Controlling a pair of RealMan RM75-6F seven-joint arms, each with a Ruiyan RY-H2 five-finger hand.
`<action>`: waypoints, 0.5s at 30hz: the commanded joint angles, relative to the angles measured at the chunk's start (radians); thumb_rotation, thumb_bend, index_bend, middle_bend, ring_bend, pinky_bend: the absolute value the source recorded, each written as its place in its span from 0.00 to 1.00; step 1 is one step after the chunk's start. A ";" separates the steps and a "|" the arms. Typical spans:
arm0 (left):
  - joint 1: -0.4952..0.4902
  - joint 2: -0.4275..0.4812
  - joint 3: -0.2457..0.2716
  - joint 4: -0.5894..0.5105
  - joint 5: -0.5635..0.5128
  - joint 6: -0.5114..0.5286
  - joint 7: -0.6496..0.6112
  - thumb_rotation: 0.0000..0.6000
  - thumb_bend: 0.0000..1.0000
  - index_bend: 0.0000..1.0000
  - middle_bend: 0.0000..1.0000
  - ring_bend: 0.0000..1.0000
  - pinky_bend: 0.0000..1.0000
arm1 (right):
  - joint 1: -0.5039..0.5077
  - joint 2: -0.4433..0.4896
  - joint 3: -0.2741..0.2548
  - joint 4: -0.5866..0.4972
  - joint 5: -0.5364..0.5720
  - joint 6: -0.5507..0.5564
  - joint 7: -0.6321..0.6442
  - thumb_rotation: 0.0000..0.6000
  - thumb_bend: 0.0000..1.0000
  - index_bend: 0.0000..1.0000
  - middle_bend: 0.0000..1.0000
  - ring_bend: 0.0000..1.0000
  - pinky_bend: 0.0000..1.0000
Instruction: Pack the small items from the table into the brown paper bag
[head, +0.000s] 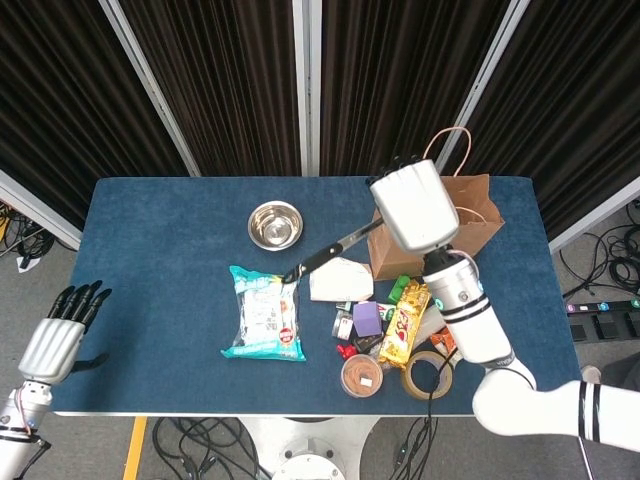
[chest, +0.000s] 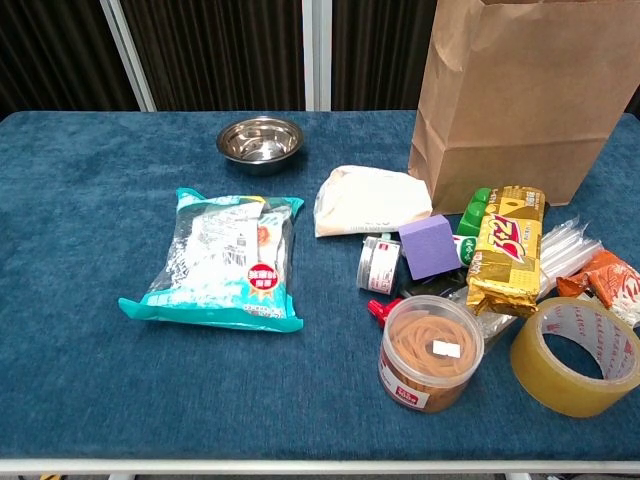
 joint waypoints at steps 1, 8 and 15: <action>-0.001 0.000 -0.003 0.007 -0.003 -0.001 -0.011 1.00 0.06 0.10 0.07 0.00 0.05 | 0.040 -0.026 0.029 0.108 0.074 0.037 0.008 1.00 0.43 0.88 0.72 0.61 0.72; -0.001 -0.002 0.002 0.021 0.001 -0.004 -0.030 1.00 0.06 0.10 0.07 0.00 0.05 | 0.023 -0.086 0.004 0.254 0.213 0.056 0.117 1.00 0.43 0.89 0.72 0.61 0.72; -0.004 0.008 0.002 0.022 0.011 0.003 -0.060 1.00 0.06 0.10 0.07 0.00 0.05 | 0.010 -0.151 -0.036 0.368 0.258 0.040 0.220 1.00 0.43 0.89 0.72 0.61 0.72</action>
